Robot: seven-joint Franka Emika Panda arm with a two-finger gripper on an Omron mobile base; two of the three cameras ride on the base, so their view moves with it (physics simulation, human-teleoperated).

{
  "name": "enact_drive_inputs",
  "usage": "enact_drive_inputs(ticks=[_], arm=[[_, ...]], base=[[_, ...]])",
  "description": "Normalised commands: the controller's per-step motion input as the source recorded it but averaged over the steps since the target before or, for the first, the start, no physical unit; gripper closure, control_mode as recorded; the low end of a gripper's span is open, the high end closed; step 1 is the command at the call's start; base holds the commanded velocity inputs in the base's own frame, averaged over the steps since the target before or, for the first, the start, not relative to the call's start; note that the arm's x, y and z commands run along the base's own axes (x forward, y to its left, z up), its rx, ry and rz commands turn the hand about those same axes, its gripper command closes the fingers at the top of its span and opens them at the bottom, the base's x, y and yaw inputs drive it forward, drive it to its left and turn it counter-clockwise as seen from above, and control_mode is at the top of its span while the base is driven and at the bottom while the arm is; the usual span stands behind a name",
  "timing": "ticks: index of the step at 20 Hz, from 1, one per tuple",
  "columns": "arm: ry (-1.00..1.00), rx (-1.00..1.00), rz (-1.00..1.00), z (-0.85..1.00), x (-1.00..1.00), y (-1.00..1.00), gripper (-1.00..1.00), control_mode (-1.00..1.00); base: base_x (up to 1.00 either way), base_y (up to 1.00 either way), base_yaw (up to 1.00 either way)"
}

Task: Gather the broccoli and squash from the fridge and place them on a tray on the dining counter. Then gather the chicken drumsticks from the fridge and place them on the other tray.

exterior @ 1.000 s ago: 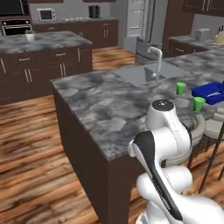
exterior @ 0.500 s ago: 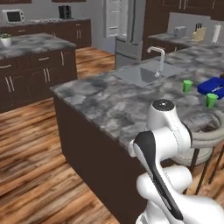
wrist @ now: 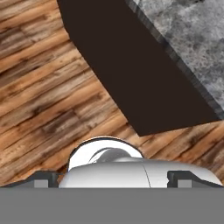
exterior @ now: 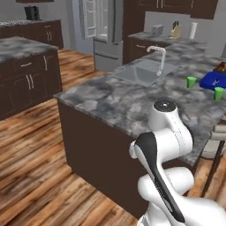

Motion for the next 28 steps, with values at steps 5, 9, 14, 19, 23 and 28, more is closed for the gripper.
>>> enact_drive_inputs(ticks=[5, 9, 14, 19, 23, 28], arm=[[0.0, 0.0, 0.0, 0.0, 0.0, 0.0, -1.0, 1.0], [0.0, 0.0, 0.0, 0.0, 0.0, 0.0, -1.0, 1.0], [0.0, 0.0, 0.0, 0.0, 0.0, 0.0, -1.0, 1.0], [0.0, 0.0, 0.0, 0.0, 0.0, 0.0, -1.0, 1.0], [0.0, 0.0, 0.0, 0.0, 0.0, 0.0, -1.0, 1.0], [0.0, 0.0, 0.0, 0.0, 0.0, 0.0, -1.0, 1.0]], base=[[0.43, 1.0, -0.36], [0.43, 1.0, -0.34], [0.47, 1.0, -0.34], [0.47, 1.0, -0.33], [0.47, 1.0, -0.33], [0.46, 1.0, -0.33]])
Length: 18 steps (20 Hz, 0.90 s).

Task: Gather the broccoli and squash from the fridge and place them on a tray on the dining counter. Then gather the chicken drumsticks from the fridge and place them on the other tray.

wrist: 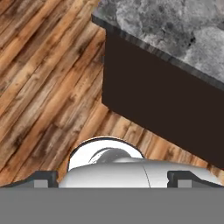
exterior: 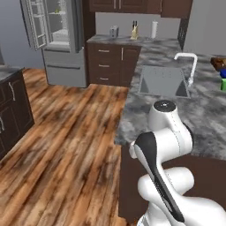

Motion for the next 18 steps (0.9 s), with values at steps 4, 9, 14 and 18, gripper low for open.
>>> enact_drive_inputs(ticks=[4, 9, 14, 18], arm=[[0.0, 0.0, 0.0, 0.0, 0.0, 0.0, -1.0, 1.0], [0.0, 0.0, 0.0, 0.0, 0.0, 0.0, -1.0, 1.0], [0.0, 0.0, 0.0, 0.0, 0.0, 0.0, -1.0, 1.0], [0.0, 0.0, 0.0, 0.0, 0.0, 0.0, -1.0, 1.0]], base=[[0.47, 1.0, -0.33], [0.47, 1.0, -0.32], [0.61, 1.0, -0.32], [0.79, 1.0, -0.32]])
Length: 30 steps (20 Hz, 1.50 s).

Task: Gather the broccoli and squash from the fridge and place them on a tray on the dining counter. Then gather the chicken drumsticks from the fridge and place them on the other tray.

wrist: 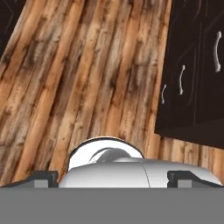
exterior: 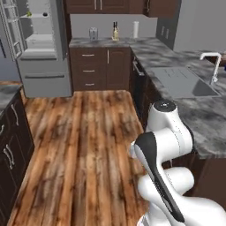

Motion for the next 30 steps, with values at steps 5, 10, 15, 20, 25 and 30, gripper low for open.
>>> enact_drive_inputs(ticks=[5, 10, 15, 20, 25, 30], arm=[[0.0, 0.0, 0.0, 0.0, 0.0, 0.0, -1.0, 1.0], [0.0, 0.0, 0.0, 0.0, 0.0, 0.0, -1.0, 1.0], [0.0, 0.0, 0.0, 0.0, 0.0, 0.0, -1.0, 1.0], [0.0, 0.0, 0.0, 0.0, 0.0, 0.0, -1.0, 1.0], [0.0, 0.0, 0.0, 0.0, 0.0, 0.0, -1.0, 1.0], [0.0, 0.0, 0.0, 0.0, 0.0, 0.0, -1.0, 1.0]], base=[[0.83, 1.0, -0.31], [0.95, 0.79, -0.25], [1.0, 0.39, -0.11], [1.0, 0.32, -0.03], [1.0, 0.43, -0.02], [0.98, 0.45, 0.0]])
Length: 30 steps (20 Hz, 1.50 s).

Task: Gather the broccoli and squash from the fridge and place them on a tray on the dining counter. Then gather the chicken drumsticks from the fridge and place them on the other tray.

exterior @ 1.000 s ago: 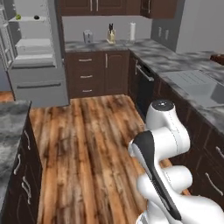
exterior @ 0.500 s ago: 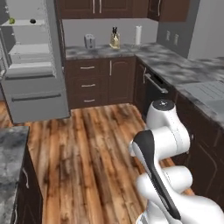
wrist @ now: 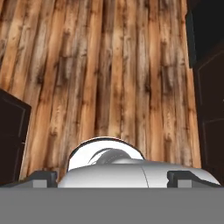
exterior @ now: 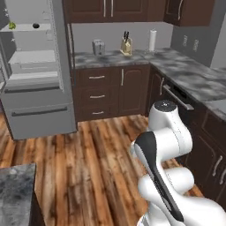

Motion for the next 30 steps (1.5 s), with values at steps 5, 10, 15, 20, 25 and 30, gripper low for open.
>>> enact_drive_inputs(ticks=[5, 10, 15, 20, 25, 30], arm=[[0.0, 0.0, 0.0, 0.0, 0.0, 0.0, -1.0, 1.0], [0.0, 0.0, 0.0, 0.0, 0.0, 0.0, -1.0, 1.0], [0.0, 0.0, 0.0, 0.0, 0.0, 0.0, -1.0, 1.0], [0.0, 0.0, 0.0, 0.0, 0.0, 0.0, -1.0, 1.0], [0.0, 0.0, 0.0, 0.0, 0.0, 0.0, -1.0, 1.0], [0.0, 0.0, 0.0, 0.0, 0.0, 0.0, -1.0, 1.0]], base=[[0.99, 0.34, 0.03], [0.9, 0.52, 0.05], [0.82, 0.62, 0.05], [0.79, 0.64, 0.06], [0.67, 0.85, 0.04], [0.66, 0.77, -0.03]])
